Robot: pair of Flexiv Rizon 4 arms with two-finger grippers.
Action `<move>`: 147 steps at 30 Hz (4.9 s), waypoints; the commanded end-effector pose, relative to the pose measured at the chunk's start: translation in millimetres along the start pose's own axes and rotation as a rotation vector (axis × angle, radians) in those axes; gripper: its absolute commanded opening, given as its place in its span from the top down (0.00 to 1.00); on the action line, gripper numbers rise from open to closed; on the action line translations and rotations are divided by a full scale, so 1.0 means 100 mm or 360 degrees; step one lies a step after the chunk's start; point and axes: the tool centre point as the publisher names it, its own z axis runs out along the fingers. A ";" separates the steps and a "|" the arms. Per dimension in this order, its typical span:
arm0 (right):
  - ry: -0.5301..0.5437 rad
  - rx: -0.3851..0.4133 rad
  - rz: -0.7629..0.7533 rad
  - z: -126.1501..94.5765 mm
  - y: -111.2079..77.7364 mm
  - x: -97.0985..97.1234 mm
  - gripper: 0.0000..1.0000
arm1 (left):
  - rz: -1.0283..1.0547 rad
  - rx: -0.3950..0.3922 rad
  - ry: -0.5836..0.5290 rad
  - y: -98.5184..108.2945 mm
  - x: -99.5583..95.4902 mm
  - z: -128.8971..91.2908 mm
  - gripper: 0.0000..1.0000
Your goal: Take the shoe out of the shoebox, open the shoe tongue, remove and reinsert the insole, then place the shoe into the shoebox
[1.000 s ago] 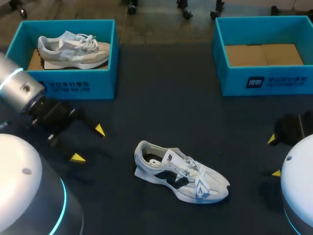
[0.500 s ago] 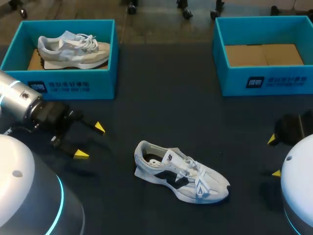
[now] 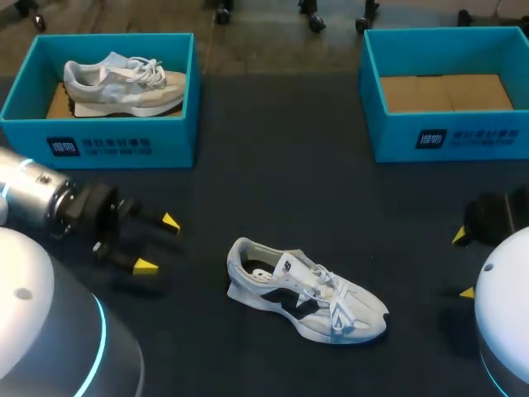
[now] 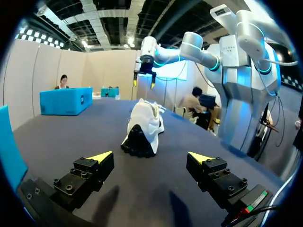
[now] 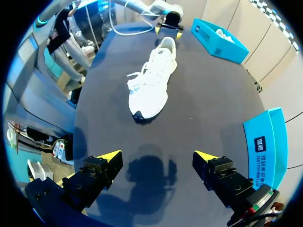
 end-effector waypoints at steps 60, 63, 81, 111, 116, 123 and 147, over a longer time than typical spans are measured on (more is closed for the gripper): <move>-0.0005 0.0004 0.0000 0.00 0.00 0.02 0.00 | 0.0010 0.0196 0.0157 0.03 -0.34 0.72 0.00; -0.0005 0.0004 0.0000 0.00 0.00 0.02 0.00 | 0.0010 0.0196 0.0157 0.03 -0.34 0.72 0.00; -0.0005 0.0004 0.0000 0.00 0.00 0.02 0.00 | 0.0031 0.0157 0.0146 -0.02 -0.35 1.08 0.00; -0.0005 0.0004 0.0000 0.00 0.00 0.02 0.00 | 0.0010 0.0100 0.0180 0.02 -0.30 1.36 0.00; -0.0005 0.0004 0.0000 0.00 0.00 0.02 0.00 | 0.0023 0.0099 0.0159 0.02 -0.30 1.43 0.00; -0.0005 0.0004 0.0000 0.00 0.00 0.02 0.00 | 0.0045 0.0091 0.0118 -0.01 -0.38 1.49 0.00; -0.0005 0.0004 0.0000 0.00 0.00 0.02 0.00 | 0.0096 0.0088 0.0265 0.04 -0.35 1.68 0.00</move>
